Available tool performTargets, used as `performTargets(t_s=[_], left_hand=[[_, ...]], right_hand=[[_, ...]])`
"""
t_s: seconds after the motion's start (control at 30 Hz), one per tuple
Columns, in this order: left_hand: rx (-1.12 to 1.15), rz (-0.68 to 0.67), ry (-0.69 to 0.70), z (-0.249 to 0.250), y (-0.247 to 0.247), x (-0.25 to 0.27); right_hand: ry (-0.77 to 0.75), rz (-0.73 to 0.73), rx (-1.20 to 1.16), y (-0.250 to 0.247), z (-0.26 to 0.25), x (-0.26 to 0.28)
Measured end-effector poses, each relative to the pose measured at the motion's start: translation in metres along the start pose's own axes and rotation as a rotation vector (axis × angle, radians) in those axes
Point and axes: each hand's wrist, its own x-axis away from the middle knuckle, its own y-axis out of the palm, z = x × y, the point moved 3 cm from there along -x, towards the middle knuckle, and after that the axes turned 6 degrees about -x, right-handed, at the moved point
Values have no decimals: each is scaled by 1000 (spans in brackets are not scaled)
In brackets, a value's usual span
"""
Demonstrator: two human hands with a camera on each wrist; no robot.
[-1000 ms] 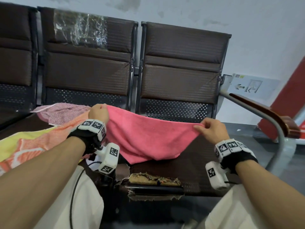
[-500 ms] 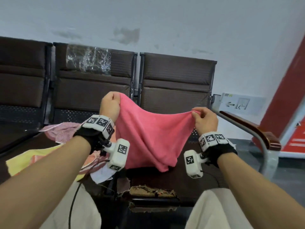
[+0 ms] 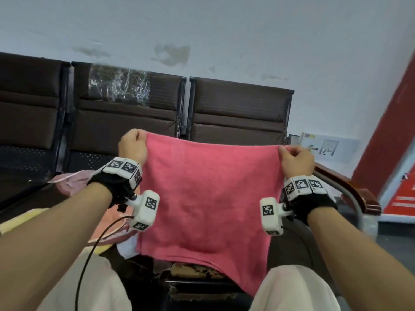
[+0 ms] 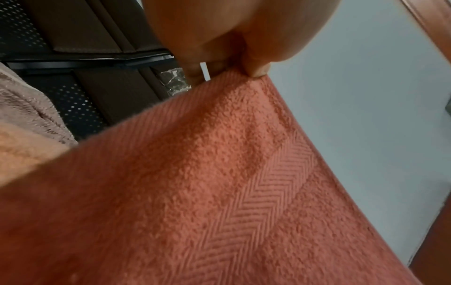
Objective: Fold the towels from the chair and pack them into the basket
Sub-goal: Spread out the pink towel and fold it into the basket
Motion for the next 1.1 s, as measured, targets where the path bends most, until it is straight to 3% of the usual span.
performTargets(t_s=[0.2,0.37,0.5,0.6,0.67,0.73,0.8,0.87,0.97,1.0,1.03,1.1], left_hand=[[95,-103,-53,-37,43,-2],[227,-289,-139,-65,80,8],[299,-395,-173,-81,102,21],[316,-424,-196,-87,114,27],[325,-467,-192,-86,119,30],[332,-513,-190,-85,122,34],[338,-555,-194,-83,124,38],[318,-588,-210,-84,126,41],[270,-676,-242,-85,130,48],[271,-714,-259,-85,132,52],[286,-742,-274,-83,132,54],[332,-800,-285,-79,135,61]], right_hand=[[179,-18,-5,33,48,-2],[339,-123,-134,65,90,16],[512,-324,-419,93,103,38],[507,-522,-489,113,91,47],[490,-731,-571,125,77,55],[432,-984,-621,135,65,66],[340,-1123,-558,141,62,75],[212,-1111,-336,144,65,80],[-202,-1038,159,146,67,84],[-321,-1017,224,146,64,88],[-386,-1000,183,146,58,91],[-369,-971,-11,147,50,97]])
